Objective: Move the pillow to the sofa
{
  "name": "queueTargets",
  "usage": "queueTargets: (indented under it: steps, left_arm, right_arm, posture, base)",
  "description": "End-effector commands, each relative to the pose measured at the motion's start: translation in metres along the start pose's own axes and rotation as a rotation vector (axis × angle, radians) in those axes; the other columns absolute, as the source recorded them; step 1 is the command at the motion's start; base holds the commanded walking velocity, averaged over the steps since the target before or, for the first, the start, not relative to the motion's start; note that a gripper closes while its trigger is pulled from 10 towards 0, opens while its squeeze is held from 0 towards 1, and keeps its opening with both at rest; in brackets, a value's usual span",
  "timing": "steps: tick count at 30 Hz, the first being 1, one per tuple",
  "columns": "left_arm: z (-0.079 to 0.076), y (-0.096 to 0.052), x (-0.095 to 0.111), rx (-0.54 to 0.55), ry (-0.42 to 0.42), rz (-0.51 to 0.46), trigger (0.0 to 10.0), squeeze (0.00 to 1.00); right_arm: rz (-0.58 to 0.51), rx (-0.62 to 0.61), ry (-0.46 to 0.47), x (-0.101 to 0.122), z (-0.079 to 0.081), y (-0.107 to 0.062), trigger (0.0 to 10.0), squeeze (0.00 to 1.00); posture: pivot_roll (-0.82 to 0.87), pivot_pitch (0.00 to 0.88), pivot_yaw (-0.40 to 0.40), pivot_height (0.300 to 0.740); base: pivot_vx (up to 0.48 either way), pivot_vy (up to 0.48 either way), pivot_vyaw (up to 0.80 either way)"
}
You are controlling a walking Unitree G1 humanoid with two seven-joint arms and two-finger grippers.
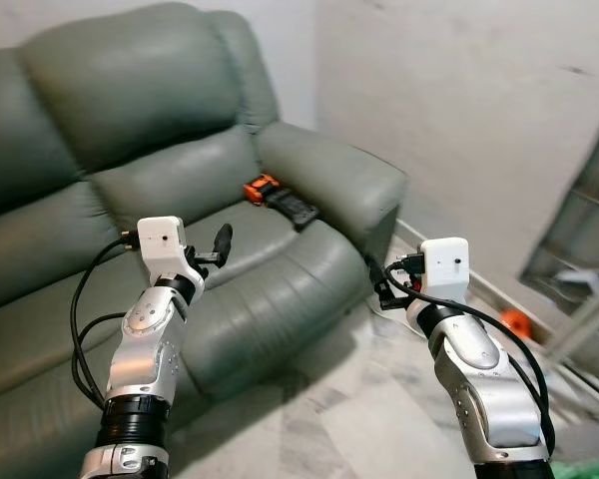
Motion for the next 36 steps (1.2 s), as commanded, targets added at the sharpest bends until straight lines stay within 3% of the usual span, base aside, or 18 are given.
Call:
queueTargets:
  steps: [1, 7, 18, 26, 36]
  left_arm:
    - [0.0062, -0.0005, 0.0009, 0.024, 0.014, 0.004, 10.0, 0.0]
    - [0.0073, -0.0009, -0.0006, 0.031, 0.014, 0.009, 10.0, 0.0]
    - [0.0067, -0.0012, -0.0023, 0.034, 0.009, 0.013, 10.0, 0.0]
    - [0.0037, 0.0007, -0.0016, 0.02, 0.002, 0.014, 10.0, 0.0]
    - [0.0012, 0.0007, -0.0026, 0.015, 0.001, 0.016, 10.0, 0.0]
  right_arm:
    - [-0.022, 0.026, 0.004, 0.0072, 0.0072, -0.0001, 10.0, 0.0]
    - [-0.023, 0.036, 0.014, 0.0072, 0.0089, -0.0008, 10.0, 0.0]
    - [-0.03, 0.069, 0.079, 0.0103, 0.0117, -0.0025, 10.0, 0.0]
    - [-0.036, 0.046, 0.021, 0.0105, 0.0136, -0.0032, 10.0, 0.0]
    - [-0.056, 0.003, 0.054, 0.0134, 0.007, -0.001, 10.0, 0.0]
  posture:
    - [-0.2, 0.0, 0.054, 0.74]
    - [-0.19, 0.0, 0.049, 0.74]
    - [-0.2, 0.0, 0.048, 0.74]
    - [-0.21, 0.0, 0.054, 0.74]
    - [-0.21, 0.0, 0.049, 0.74]
  base:
    - [0.0, 0.0, 0.8]
    - [0.0, 0.0, 0.8]
    - [0.0, 0.0, 0.0]
    - [0.0, 0.431, 0.0]
    - [0.0, 0.48, 0.0]
Point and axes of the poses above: a point about 5 cm out from each wrist's last joint towards the gripper, its own y axis pointing out of the wrist towards the gripper, its own x axis along the axis of the wrist's last joint, z = x × y, the point moved 1 cm from there along y, pointing out of the wrist towards the gripper, and after that the axes turned 13 degrees about y, right-handed, at the moved point
